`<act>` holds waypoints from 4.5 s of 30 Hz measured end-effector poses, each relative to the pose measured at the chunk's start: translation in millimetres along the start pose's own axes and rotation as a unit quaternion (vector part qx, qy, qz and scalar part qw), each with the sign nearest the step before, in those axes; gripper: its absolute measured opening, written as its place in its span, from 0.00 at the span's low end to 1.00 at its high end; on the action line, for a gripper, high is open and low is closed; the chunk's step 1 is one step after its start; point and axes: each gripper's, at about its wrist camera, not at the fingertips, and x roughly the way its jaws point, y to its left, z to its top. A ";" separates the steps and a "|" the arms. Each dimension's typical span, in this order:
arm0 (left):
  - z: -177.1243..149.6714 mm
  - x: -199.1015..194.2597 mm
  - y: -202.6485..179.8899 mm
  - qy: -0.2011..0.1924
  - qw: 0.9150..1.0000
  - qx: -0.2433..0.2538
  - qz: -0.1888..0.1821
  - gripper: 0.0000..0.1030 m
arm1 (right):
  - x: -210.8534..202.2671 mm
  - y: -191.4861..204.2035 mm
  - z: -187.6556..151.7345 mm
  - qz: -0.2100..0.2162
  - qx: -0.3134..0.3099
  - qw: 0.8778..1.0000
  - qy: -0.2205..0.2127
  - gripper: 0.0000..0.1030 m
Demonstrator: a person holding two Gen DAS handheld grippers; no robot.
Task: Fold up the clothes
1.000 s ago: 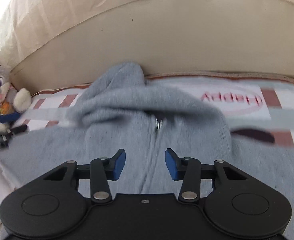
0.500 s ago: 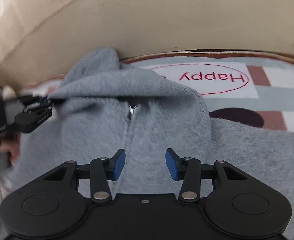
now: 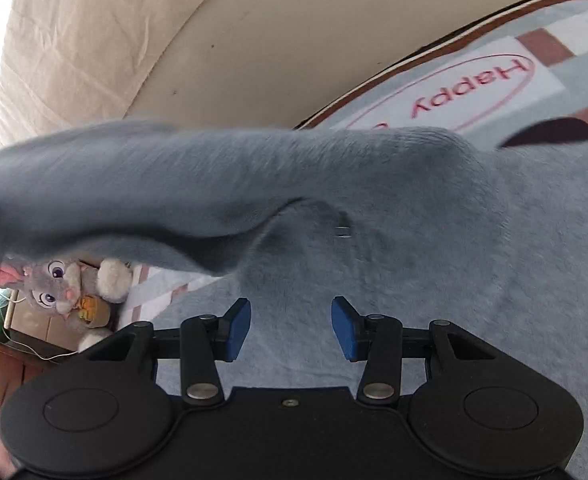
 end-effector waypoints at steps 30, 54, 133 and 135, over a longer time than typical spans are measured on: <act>-68.8 34.8 126.8 0.261 0.926 -0.113 0.249 0.65 | 13.6 125.1 -162.9 -0.099 -0.498 0.858 0.069 0.57; 39.7 80.6 136.1 0.180 0.964 -0.151 0.125 0.10 | -16.1 52.5 -52.2 -0.235 -0.399 0.886 0.007 0.62; -118.5 10.1 73.6 0.288 0.941 -0.154 0.088 0.55 | -70.8 81.3 -13.3 -0.082 -0.116 0.990 0.002 0.13; -117.3 7.5 69.3 0.287 0.942 -0.152 0.083 0.55 | -86.3 94.8 9.7 -0.034 -0.100 0.994 -0.026 0.13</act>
